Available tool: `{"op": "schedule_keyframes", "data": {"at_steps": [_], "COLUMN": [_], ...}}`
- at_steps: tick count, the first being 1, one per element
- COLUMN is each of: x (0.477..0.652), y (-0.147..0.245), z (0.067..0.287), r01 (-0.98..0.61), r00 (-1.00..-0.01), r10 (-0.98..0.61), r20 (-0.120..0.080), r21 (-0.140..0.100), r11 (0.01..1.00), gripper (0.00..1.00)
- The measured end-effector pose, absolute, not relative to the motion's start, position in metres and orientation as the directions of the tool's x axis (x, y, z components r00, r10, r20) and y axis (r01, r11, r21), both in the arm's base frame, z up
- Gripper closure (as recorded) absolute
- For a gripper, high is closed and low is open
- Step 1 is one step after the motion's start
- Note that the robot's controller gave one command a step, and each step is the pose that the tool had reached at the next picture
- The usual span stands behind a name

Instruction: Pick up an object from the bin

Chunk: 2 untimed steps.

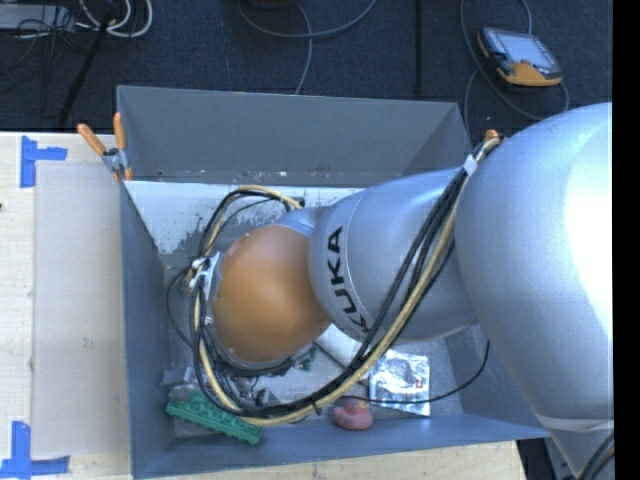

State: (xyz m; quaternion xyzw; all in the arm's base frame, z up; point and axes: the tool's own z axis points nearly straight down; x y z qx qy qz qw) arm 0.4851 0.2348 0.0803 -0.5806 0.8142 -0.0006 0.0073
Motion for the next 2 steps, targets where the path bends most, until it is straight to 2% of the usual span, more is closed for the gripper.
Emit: {"op": "schedule_keyframes", "data": {"at_steps": [1,2], "x": [0.4939,0.4961], "y": [0.2218,0.2223], "z": [0.0709,0.0748], "r01": [-0.985,-0.985], "r00": [-0.172,-0.175], "r10": [-0.985,-0.985], "r20": [-0.006,-0.006], "r21": [-0.004,-0.007], "r11": [0.172,0.175], "gripper": [0.00,1.00]}}
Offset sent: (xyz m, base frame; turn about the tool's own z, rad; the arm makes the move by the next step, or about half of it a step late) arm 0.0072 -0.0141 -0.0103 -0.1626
